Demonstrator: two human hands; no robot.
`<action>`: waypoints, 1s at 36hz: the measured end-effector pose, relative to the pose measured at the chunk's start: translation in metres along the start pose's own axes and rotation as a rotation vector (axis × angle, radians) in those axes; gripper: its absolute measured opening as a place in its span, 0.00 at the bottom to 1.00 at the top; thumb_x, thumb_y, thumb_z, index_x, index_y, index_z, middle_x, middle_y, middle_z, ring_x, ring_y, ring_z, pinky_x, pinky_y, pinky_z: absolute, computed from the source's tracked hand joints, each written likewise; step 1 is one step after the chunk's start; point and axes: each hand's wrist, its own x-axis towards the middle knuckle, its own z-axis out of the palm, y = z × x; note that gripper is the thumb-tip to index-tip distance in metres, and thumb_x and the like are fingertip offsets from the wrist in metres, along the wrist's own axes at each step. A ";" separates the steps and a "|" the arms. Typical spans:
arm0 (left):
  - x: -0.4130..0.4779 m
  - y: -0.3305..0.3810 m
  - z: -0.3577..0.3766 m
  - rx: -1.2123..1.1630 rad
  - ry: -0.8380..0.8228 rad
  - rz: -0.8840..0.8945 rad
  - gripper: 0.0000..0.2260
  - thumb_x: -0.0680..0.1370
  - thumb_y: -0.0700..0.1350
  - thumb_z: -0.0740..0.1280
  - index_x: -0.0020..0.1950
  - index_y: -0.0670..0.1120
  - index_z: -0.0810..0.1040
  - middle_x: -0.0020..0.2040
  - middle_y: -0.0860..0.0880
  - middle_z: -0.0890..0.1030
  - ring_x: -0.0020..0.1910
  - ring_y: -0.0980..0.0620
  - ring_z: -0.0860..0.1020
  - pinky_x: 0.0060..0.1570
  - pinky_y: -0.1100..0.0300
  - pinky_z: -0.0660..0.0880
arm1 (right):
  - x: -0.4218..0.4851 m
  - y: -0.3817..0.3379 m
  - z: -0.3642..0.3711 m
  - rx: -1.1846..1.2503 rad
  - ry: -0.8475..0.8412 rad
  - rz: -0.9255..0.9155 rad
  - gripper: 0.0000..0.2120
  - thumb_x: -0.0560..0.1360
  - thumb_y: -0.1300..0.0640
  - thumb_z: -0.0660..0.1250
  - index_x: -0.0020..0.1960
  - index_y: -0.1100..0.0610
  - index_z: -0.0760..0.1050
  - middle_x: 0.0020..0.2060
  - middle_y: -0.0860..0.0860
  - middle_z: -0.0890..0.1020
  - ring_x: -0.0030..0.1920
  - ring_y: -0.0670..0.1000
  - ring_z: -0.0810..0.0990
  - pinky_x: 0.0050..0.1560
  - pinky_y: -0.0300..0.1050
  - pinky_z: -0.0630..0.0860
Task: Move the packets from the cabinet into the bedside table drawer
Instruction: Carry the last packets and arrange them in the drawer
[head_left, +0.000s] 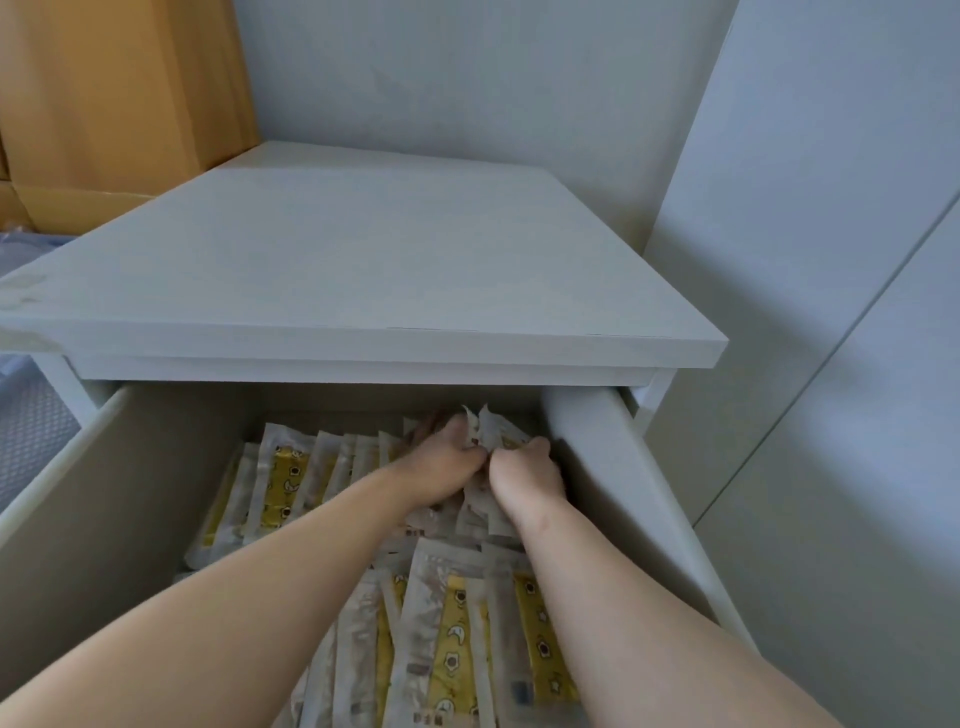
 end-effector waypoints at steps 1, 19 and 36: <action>0.002 -0.002 -0.002 0.070 -0.011 0.004 0.23 0.79 0.53 0.56 0.73 0.50 0.60 0.73 0.47 0.63 0.73 0.43 0.59 0.71 0.46 0.58 | 0.000 0.000 0.000 -0.001 0.001 -0.002 0.26 0.77 0.54 0.56 0.73 0.57 0.55 0.66 0.59 0.70 0.63 0.60 0.72 0.63 0.58 0.71; -0.017 -0.042 -0.020 0.590 0.042 0.036 0.27 0.82 0.57 0.47 0.77 0.50 0.42 0.78 0.49 0.47 0.77 0.51 0.43 0.74 0.52 0.40 | -0.010 0.004 -0.008 -0.002 -0.245 -0.165 0.24 0.73 0.52 0.69 0.67 0.51 0.67 0.57 0.51 0.74 0.50 0.49 0.74 0.47 0.40 0.72; 0.004 -0.020 -0.006 0.260 0.022 0.003 0.29 0.80 0.44 0.58 0.77 0.54 0.48 0.75 0.49 0.63 0.74 0.47 0.59 0.73 0.47 0.56 | -0.008 -0.002 -0.004 -0.355 -0.070 -0.262 0.26 0.78 0.59 0.57 0.75 0.56 0.57 0.74 0.56 0.59 0.73 0.59 0.59 0.70 0.54 0.62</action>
